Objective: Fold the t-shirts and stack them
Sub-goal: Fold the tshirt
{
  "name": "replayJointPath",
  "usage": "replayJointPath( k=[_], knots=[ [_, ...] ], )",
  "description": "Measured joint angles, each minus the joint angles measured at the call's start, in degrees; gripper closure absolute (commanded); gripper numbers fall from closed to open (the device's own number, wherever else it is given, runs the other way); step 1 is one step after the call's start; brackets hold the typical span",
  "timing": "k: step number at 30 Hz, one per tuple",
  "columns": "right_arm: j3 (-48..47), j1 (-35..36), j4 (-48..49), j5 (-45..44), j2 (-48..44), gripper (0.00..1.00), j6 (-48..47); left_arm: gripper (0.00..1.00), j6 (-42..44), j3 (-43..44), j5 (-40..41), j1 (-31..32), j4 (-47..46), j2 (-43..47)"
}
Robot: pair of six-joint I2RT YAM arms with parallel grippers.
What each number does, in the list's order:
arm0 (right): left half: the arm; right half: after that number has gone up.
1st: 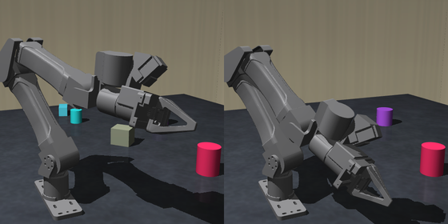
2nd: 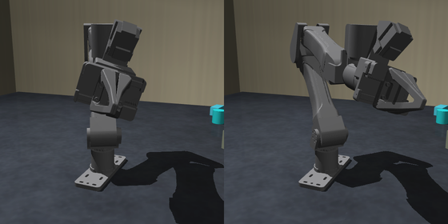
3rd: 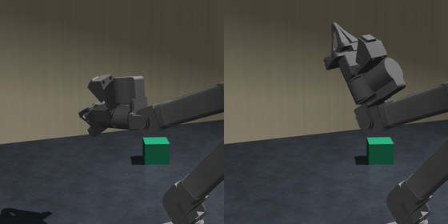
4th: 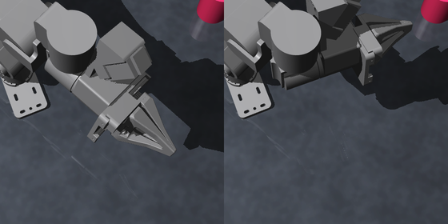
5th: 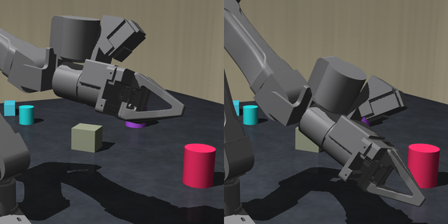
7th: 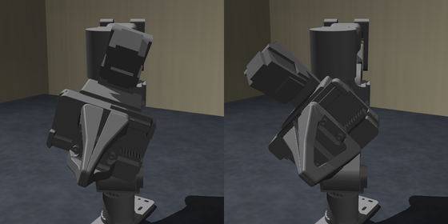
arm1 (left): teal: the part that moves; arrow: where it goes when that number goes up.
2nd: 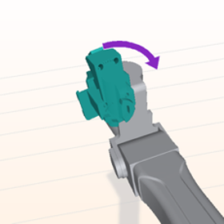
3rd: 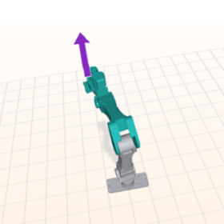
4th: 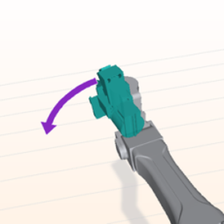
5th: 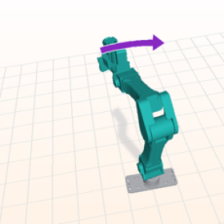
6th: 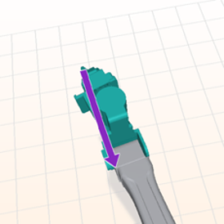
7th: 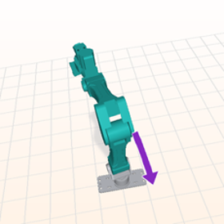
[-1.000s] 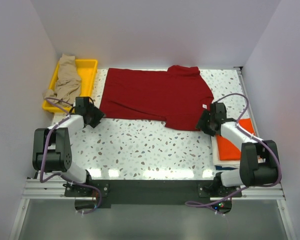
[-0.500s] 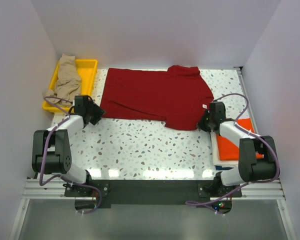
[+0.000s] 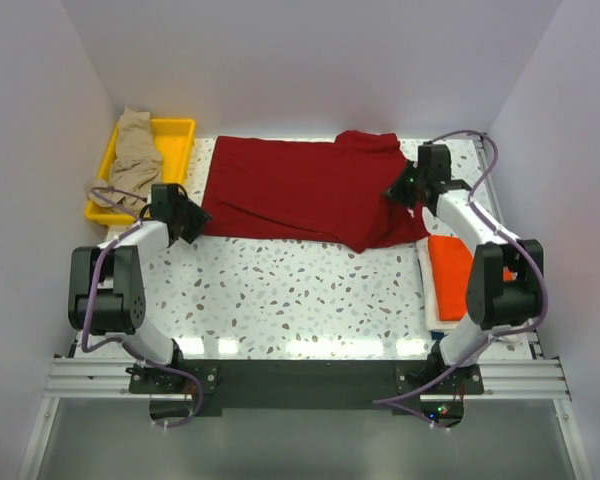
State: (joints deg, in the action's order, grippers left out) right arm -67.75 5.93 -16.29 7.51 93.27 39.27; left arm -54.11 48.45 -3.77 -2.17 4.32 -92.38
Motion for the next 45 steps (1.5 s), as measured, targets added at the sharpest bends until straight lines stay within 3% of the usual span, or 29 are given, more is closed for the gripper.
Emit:
replayJointPath(
  k=[8,12,30,33,37,40,45],
  knots=[
    [-14.8,-1.2,-2.8,2.6,16.0,1.0,2.6,0.47,-0.3,3.1,0.0,0.0,0.2,-3.3],
    [-17.5,-2.2,-3.4,2.9,20.7,1.0,4.2,0.47,-0.3,3.7,0.0,0.0,0.9,-4.7],
    [-14.6,-7.1,-1.7,6.2,21.6,0.98,7.1,0.45,-0.4,2.5,4.4,0.1,2.2,-3.4],
    [-14.4,-8.0,-1.7,6.6,21.6,0.84,7.0,0.45,-0.7,1.7,5.6,0.1,3.0,-2.5],
    [-14.1,-8.6,-1.4,7.0,21.6,0.49,5.8,0.44,-0.9,-1.3,7.1,0.1,3.5,0.1],
    [-11.8,-8.5,-0.9,6.8,20.2,0.4,3.8,0.44,-0.9,-1.9,7.5,0.1,3.7,0.3],
    [-6.1,-7.0,-0.9,5.4,14.7,0.4,1.0,0.44,-1.4,-2.0,8.0,0.1,3.0,-0.2]
  ],
)
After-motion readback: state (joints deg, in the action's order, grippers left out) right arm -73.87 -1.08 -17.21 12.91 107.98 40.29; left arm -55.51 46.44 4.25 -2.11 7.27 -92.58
